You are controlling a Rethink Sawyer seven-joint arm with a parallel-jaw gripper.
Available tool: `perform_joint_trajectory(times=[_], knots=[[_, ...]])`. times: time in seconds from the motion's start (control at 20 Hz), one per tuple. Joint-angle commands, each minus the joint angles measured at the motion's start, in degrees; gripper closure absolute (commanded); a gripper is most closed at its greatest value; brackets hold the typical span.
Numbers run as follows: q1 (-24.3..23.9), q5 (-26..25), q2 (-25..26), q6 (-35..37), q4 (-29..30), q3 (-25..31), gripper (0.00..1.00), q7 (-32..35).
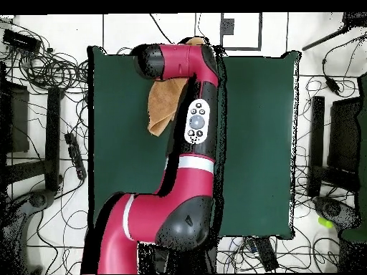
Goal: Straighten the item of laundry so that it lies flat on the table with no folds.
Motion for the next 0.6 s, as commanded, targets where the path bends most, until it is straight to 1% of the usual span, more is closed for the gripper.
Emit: perform_joint_trajectory(times=[0.05, 0.2, 0.6], knots=[[-0.3, 9.3, 0.3, 15.4, -3.2, 1.0, 1.0, 7.0], [-1.0, 11.4, 0.8, 15.8, -4.0, -0.2, 1.0, 5.3], [-1.3, 13.7, 2.3, 13.2, -5.4, -5.1, 1.0, 6.2]])
